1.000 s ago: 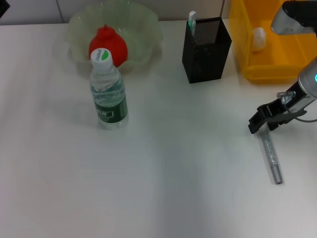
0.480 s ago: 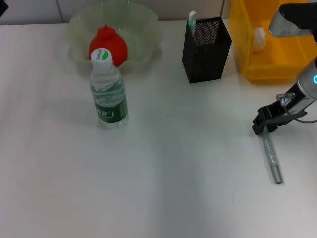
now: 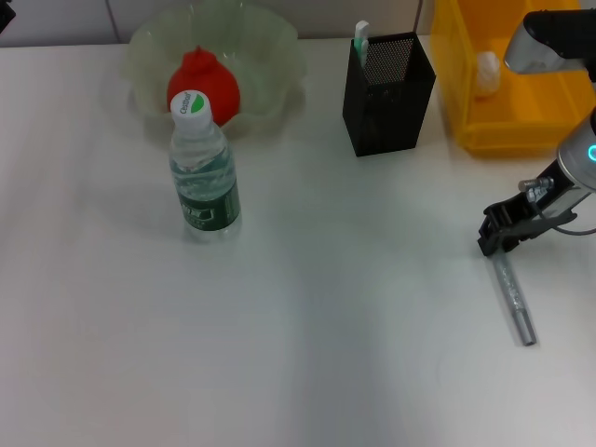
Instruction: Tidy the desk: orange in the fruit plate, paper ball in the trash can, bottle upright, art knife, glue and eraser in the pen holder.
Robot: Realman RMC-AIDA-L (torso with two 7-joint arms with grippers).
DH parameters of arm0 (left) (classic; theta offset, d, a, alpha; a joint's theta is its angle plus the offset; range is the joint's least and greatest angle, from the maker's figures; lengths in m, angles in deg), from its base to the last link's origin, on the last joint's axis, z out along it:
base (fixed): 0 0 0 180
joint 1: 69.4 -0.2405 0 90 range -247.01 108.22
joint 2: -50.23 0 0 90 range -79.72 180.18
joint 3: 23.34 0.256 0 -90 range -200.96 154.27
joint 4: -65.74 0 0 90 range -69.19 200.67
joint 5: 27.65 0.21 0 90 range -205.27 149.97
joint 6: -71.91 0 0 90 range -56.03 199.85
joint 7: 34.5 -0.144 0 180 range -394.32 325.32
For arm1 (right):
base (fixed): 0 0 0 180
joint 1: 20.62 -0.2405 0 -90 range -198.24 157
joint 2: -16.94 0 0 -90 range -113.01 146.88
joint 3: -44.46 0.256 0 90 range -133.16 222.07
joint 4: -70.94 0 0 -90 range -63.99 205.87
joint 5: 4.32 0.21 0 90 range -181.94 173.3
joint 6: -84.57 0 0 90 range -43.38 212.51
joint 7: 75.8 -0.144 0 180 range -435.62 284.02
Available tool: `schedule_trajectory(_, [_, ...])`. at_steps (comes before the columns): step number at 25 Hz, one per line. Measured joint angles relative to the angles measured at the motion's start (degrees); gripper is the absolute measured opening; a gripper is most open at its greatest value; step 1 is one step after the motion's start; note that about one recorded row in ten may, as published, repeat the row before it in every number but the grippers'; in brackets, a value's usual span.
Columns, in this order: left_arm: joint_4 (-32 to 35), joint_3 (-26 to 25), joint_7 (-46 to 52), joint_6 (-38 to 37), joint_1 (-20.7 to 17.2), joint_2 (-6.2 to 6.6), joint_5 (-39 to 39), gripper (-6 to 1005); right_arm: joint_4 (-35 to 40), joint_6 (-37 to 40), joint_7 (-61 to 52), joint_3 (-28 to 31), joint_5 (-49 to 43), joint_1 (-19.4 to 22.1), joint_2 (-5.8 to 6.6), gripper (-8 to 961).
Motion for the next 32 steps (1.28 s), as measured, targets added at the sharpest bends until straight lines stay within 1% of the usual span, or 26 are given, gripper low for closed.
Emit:
schedule_trajectory(4, [0.0,0.0,0.0,-0.1,0.0,0.0,0.0,673,0.0,0.0,0.1,0.0,0.0,0.0,0.02,233])
schedule_trajectory(8, [0.0,0.0,0.1,-0.1,0.0,0.01,0.0,673,0.2,0.4,0.3,0.4,0.0,0.2,0.2,220])
schedule_trajectory(9, [0.0,0.0,0.2,-0.4,-0.2,0.02,0.0,673,0.6,0.6,0.5,0.5,0.3,0.6,0.46,217])
schedule_trajectory(10, [0.0,0.0,0.3,-0.5,-0.2,0.02,0.0,673,0.6,0.6,0.5,0.5,0.3,0.6,0.46,201])
schedule_trajectory(13, [0.0,0.0,0.3,-0.8,-0.3,0.02,0.0,673,1.6,0.7,1.6,1.8,1.8,1.6,1.1,151])
schedule_trajectory(14, [0.0,0.0,0.4,-1.1,-0.4,0.02,-0.1,673,2.8,1.5,4.5,5.2,4.7,2.7,1.4,135])
schedule_trajectory(15, [0.0,0.0,0.4,-1.1,-0.4,0.02,-0.1,673,2.8,1.5,4.5,5.2,4.7,2.7,1.4,135])
schedule_trajectory(16, [0.1,0.0,0.5,-1.1,-0.5,0.03,-0.1,673,3.2,2.0,5.9,7.0,6.0,3.1,1.56,135])
schedule_trajectory(18, [0.2,0.0,0.6,-1.2,-0.5,0.06,-0.1,673,4.4,4.2,10.5,12.8,10.8,4.5,2.29,135])
schedule_trajectory(19, [0.2,0.0,0.6,-1.2,-0.5,0.06,-0.1,673,5.1,6.1,14.3,17.9,15.7,6.2,3.42,135])
schedule_trajectory(20, [0.2,0.0,0.6,-1.2,-0.5,0.06,-0.1,673,5.1,6.1,14.3,17.9,15.7,6.2,3.42,135])
schedule_trajectory(22, [0.8,-0.2,0.9,-1.6,-0.7,0.07,-0.2,673,5.1,7.4,18.6,22.7,22.3,8.2,4.67,135])
schedule_trajectory(23, [1.3,-0.4,1.4,-1.6,-0.9,0.06,-0.3,673,4.3,7.5,21.9,25.5,27.6,9.6,5.36,135])
schedule_trajectory(24, [1.3,-0.4,1.4,-1.6,-0.9,0.06,-0.3,673,1.3,6.6,28.6,30.6,38.8,12.4,5.95,135])
schedule_trajectory(25, [1.4,-0.5,1.6,-1.6,-0.9,0.03,-0.3,673,1.3,6.6,28.6,30.6,38.8,12.4,5.95,135])
schedule_trajectory(27, [1.4,-0.6,1.7,-1.4,-0.9,-0.06,-0.3,673,-3.6,5.8,37.4,35.3,50.9,14.9,6.0,135])
schedule_trajectory(28, [1.4,-0.6,1.7,-1.4,-0.9,-0.06,-0.3,673,-7.8,5.6,43.2,37.3,58.4,16.2,6.11,135])
schedule_trajectory(29, [1.4,-0.6,1.7,-1.3,-0.9,-0.09,-0.3,673,-15.7,5.6,53.0,38.6,70.5,17.9,6.45,135])
schedule_trajectory(30, [1.1,-0.7,1.7,-1.1,-0.9,-0.14,-0.3,673,-15.7,5.6,53.0,38.6,70.5,17.9,6.45,135])
schedule_trajectory(32, [1.0,-0.7,1.5,-0.8,-0.7,-0.15,-0.3,673,-20.5,5.4,59.4,38.7,77.5,18.3,6.49,135])
